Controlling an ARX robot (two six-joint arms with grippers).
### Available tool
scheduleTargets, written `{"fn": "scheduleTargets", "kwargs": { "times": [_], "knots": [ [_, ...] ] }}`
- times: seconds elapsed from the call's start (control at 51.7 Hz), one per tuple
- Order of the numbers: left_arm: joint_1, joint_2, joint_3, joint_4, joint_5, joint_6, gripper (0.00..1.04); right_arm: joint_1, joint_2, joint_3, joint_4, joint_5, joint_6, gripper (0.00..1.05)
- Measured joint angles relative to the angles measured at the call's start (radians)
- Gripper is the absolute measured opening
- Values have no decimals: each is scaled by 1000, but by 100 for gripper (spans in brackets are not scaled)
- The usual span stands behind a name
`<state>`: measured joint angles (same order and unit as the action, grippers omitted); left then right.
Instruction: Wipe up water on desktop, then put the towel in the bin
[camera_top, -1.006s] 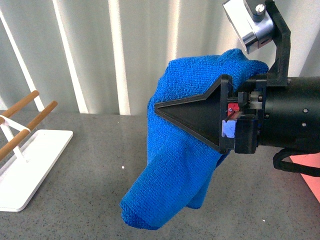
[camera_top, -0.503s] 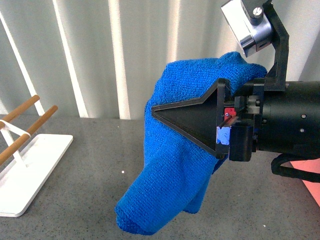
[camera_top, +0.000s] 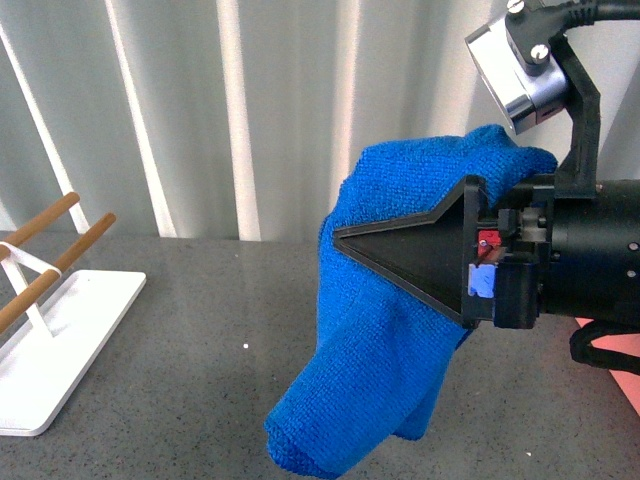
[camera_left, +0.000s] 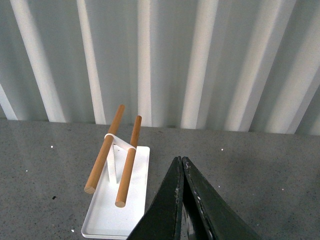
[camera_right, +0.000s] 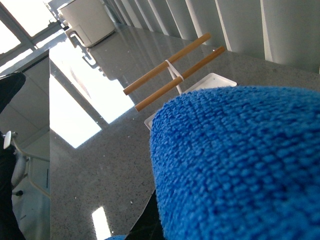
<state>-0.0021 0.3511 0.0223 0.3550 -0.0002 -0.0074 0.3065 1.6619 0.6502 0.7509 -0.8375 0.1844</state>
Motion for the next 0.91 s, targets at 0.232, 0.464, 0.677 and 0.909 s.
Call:
{"fn": "scheduleTargets", "kwargs": {
  "times": [0.232,0.464,0.677,0.909],
  "knots": [
    [0,-98,0,-98,0,0,4,-29,-2,-11,9,10,-8,6],
    [0,-158,0,-158,0,0,4,-29,-2,-11,17,6,-6,6],
    [0,-320,0,-346,0,0,4,-28,-2,-11,30,6,0,6],
    [0,-347,0,-354,0,0,4,-27,-3,-11,19,17,-2,6]
  ]
}}
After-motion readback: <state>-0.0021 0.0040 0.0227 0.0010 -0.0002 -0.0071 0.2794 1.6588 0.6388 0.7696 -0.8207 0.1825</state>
